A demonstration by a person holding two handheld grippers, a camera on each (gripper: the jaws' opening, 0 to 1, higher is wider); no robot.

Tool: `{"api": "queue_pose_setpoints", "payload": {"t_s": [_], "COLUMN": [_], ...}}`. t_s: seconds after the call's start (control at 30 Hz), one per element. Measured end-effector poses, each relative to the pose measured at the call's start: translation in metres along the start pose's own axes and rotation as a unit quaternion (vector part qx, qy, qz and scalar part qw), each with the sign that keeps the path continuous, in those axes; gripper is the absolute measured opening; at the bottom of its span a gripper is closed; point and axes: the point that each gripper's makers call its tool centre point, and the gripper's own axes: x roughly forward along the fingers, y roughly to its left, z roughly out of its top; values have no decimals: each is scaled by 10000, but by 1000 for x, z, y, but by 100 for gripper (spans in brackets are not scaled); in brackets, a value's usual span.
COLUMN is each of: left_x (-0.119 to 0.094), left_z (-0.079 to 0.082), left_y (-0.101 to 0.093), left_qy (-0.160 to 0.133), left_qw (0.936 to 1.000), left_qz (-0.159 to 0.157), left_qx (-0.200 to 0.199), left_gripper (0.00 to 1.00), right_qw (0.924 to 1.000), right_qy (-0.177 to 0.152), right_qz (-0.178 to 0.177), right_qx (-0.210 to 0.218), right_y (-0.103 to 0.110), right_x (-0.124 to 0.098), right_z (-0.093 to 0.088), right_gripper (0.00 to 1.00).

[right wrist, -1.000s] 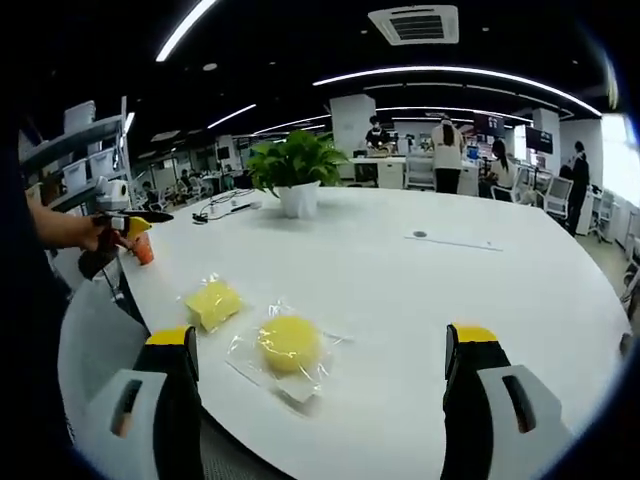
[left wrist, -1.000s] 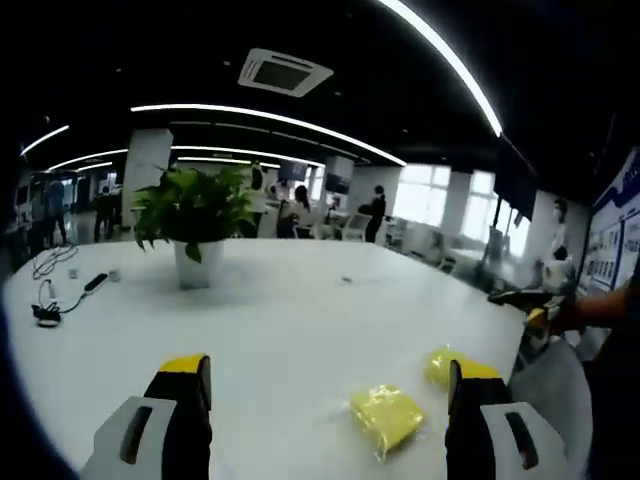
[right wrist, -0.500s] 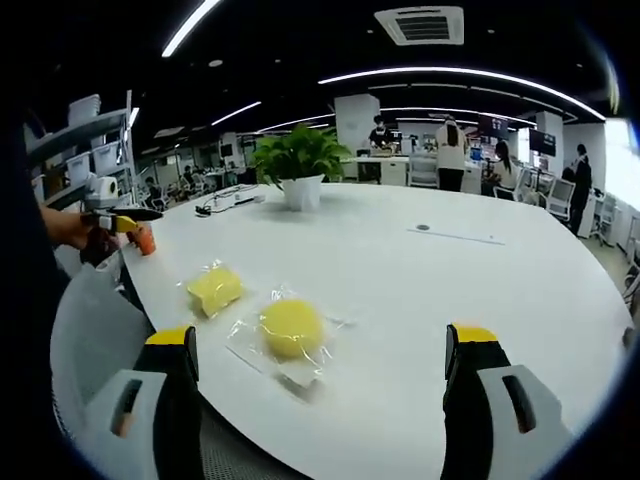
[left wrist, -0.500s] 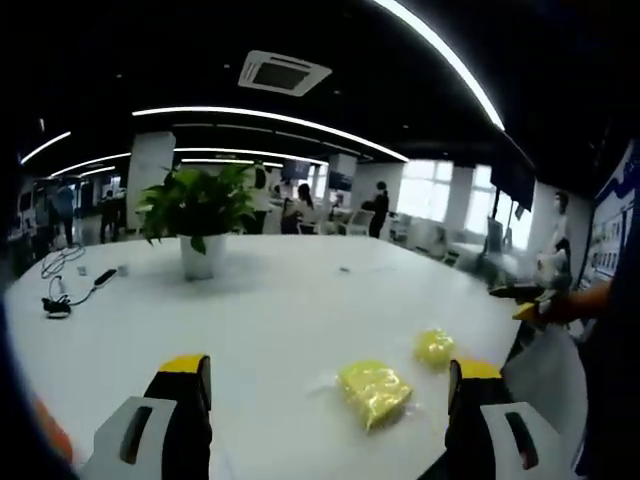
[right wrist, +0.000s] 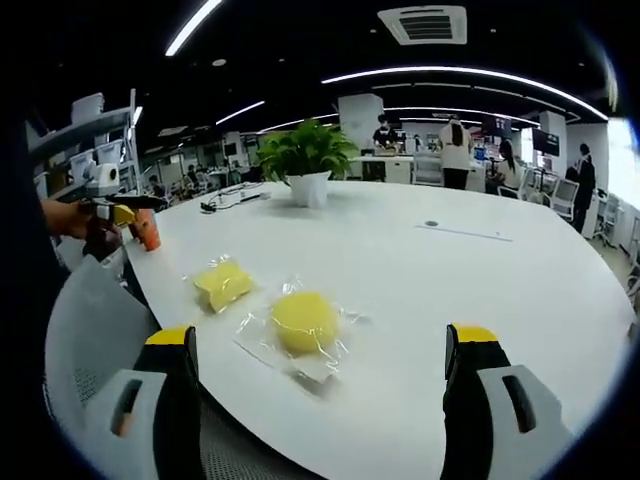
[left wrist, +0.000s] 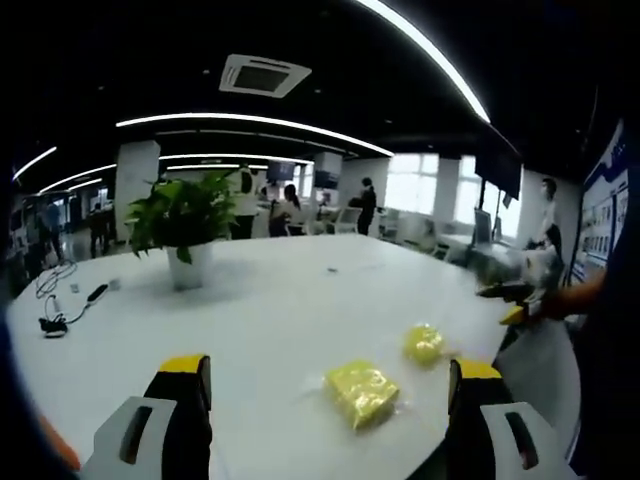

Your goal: Compare the silicone blocks by pressing each to a similar depth, holding the contact briefly, and releasing to observe deformation and rebound differences across the visible hardness samples.

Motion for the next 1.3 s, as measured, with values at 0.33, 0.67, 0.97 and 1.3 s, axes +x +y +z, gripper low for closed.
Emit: {"api": "queue_pose_setpoints", "payload": {"t_s": [0.33, 0.67, 0.97, 1.3], "left_x": [-4, -4, -2, 5], "left_z": [-6, -8, -6, -11], "left_y": [4, 4, 7, -2], "left_qy": [21, 51, -20, 76], "left_qw": [9998, 9999, 9997, 9999], "left_qz": [58, 2, 73, -55], "left_qx": [-163, -164, -246, -139], "left_gripper": [100, 100, 100, 100], "right_qw": [9999, 9994, 9994, 9986], "right_qy": [124, 212, 150, 278], "right_qz": [-100, -212, -257, -281], "right_qx": [35, 182, 159, 343], "right_y": [-5, -13, -12, -16], "right_x": [-5, -15, -20, -12], "right_z": [2, 7, 17, 6], "right_gripper": [96, 96, 96, 96]}}
